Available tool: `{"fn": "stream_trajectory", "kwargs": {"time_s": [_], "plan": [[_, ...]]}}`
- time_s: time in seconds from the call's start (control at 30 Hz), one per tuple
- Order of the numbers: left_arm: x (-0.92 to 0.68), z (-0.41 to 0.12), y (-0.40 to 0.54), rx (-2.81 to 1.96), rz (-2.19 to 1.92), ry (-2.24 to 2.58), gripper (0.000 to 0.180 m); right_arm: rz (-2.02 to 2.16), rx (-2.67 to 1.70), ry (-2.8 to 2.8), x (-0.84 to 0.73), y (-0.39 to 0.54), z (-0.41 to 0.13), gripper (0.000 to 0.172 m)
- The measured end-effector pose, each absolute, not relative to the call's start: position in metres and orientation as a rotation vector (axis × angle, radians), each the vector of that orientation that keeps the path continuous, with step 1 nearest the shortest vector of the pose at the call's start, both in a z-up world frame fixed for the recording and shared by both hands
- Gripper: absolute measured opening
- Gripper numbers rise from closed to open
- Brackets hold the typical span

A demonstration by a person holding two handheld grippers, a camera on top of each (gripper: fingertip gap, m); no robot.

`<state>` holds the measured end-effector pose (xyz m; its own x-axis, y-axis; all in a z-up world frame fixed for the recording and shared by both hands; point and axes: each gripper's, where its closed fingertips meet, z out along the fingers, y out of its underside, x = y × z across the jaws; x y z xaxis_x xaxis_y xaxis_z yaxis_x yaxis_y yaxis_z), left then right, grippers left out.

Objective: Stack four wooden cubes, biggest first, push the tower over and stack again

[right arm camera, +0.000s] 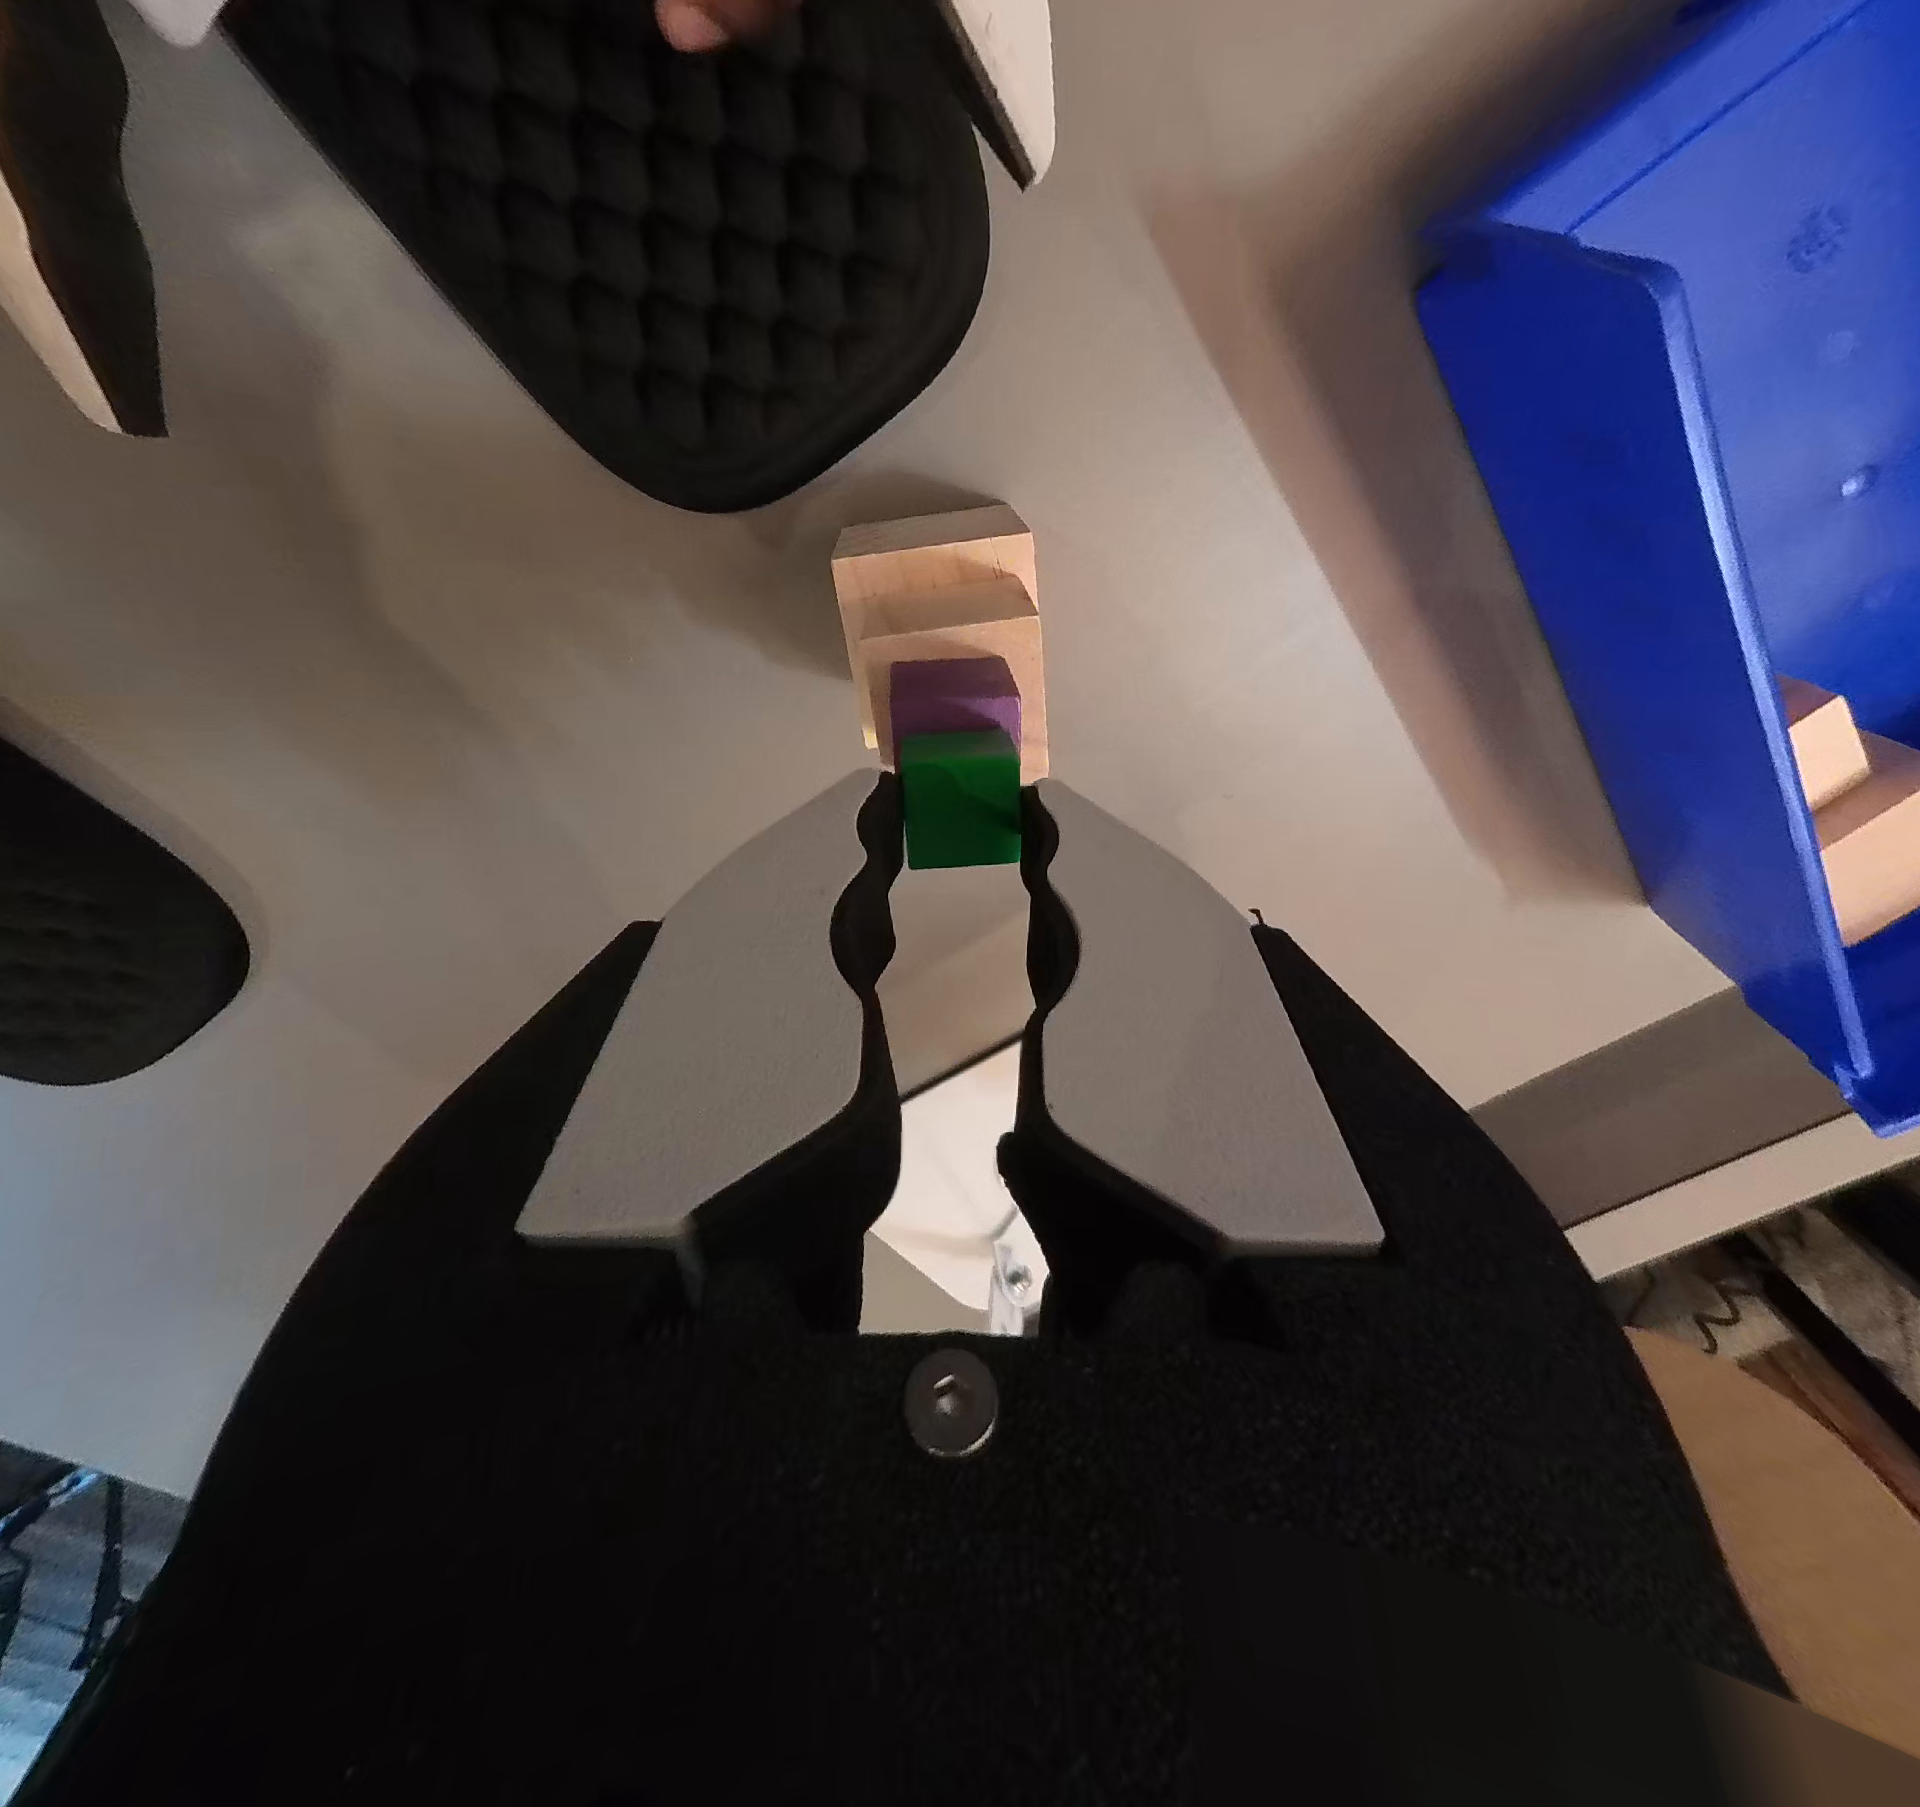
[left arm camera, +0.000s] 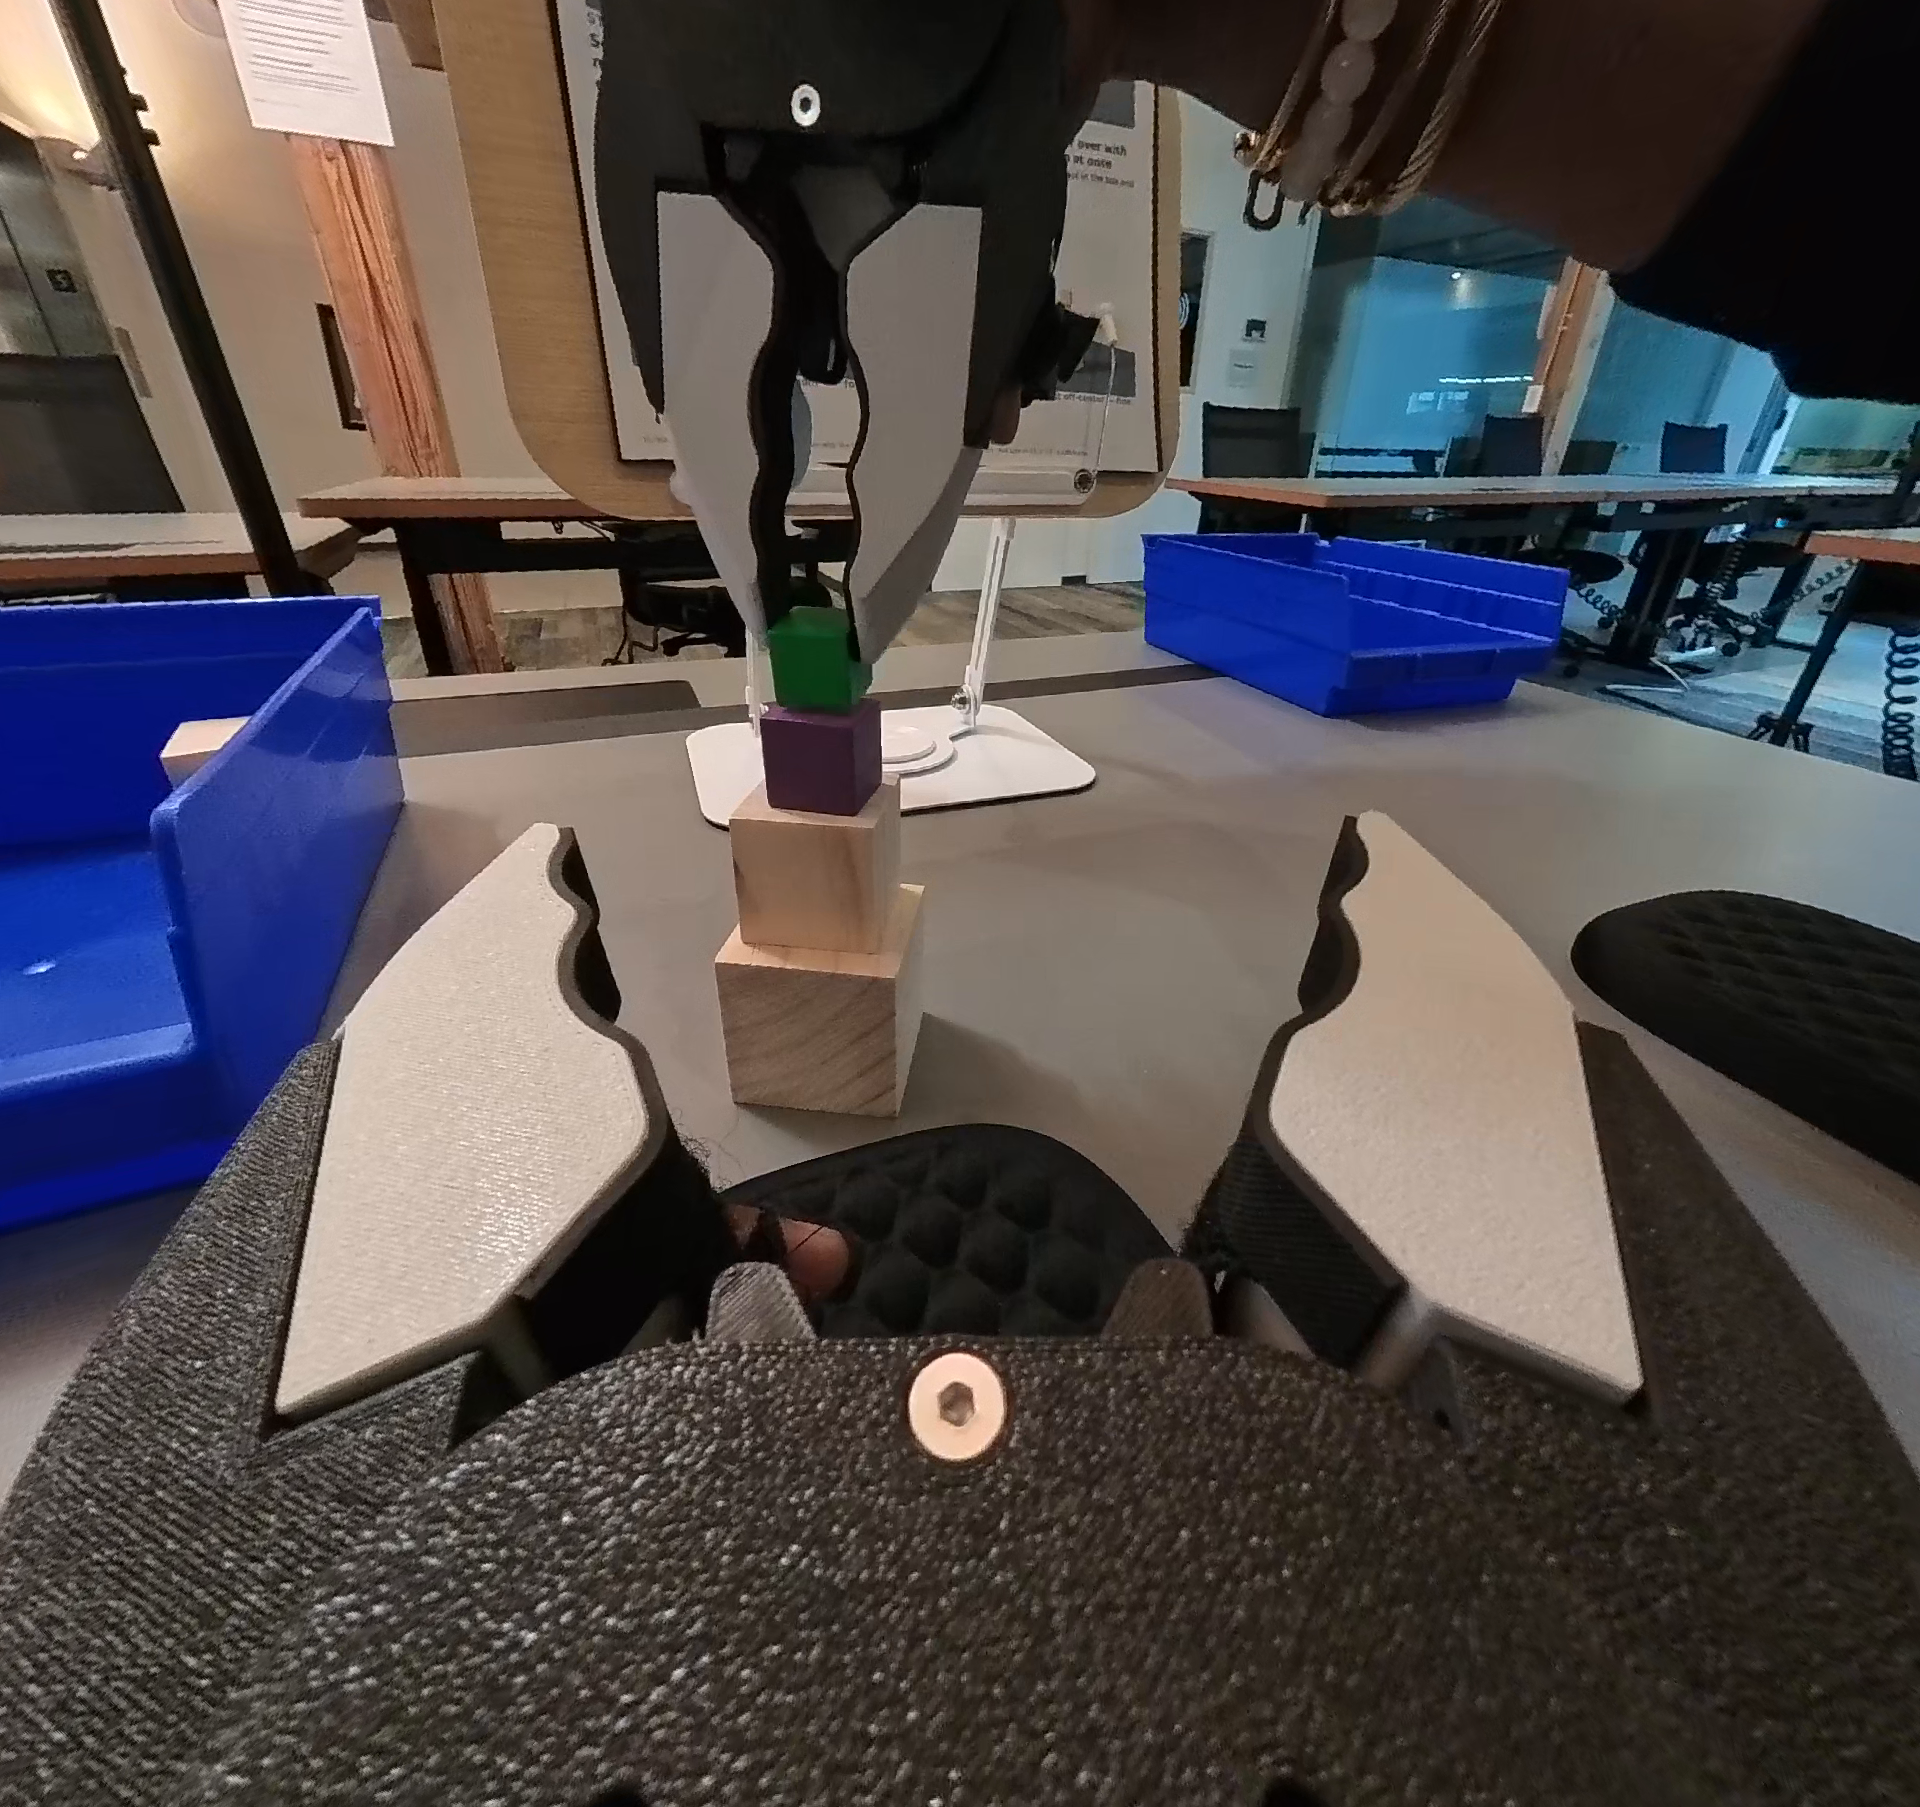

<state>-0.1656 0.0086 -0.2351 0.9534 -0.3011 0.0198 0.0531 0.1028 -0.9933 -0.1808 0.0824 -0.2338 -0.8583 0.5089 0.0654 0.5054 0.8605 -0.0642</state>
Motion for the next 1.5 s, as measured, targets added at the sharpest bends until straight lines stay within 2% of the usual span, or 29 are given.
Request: {"fn": "stream_trajectory", "kwargs": {"time_s": [0.17, 0.43, 0.5, 0.57, 0.63, 0.77, 1.0, 1.33, 1.5], "plan": [[-0.166, -0.235, 0.008, -1.446, -0.267, 0.205, 0.129, 0.073, -0.826, -2.953, -0.180, 0.082, -0.236, 0.022], [-0.166, -0.235, 0.008, -1.447, -0.267, 0.206, 0.129, 0.123, -0.864, -2.876, -0.184, 0.080, -0.225, 0.044], [-0.166, -0.235, 0.008, -1.446, -0.267, 0.206, 0.129, 0.243, -0.917, -2.775, -0.188, 0.071, -0.213, 0.064], [-0.166, -0.235, 0.008, -1.444, -0.268, 0.207, 0.130, 0.482, -0.983, -2.603, -0.196, 0.054, -0.195, 0.096], [-0.166, -0.234, 0.008, -1.441, -0.270, 0.206, 0.131, 0.718, -1.027, -2.376, -0.204, 0.041, -0.173, 0.120], [-0.166, -0.234, 0.008, -1.439, -0.266, 0.208, 0.134, 1.044, -1.058, -1.969, -0.193, 0.027, -0.139, 0.140], [-0.164, -0.235, 0.008, -1.447, -0.252, 0.219, 0.140, 1.348, -1.162, -1.377, -0.119, 0.022, -0.130, 0.144], [-0.158, -0.237, 0.008, -1.457, -0.230, 0.267, 0.146, 1.025, -1.372, -1.120, -0.034, 0.048, -0.227, 0.141], [-0.147, -0.240, 0.008, -1.466, -0.180, 0.348, 0.146, 0.984, -1.367, -1.069, -0.019, 0.054, -0.251, 0.140]]}}
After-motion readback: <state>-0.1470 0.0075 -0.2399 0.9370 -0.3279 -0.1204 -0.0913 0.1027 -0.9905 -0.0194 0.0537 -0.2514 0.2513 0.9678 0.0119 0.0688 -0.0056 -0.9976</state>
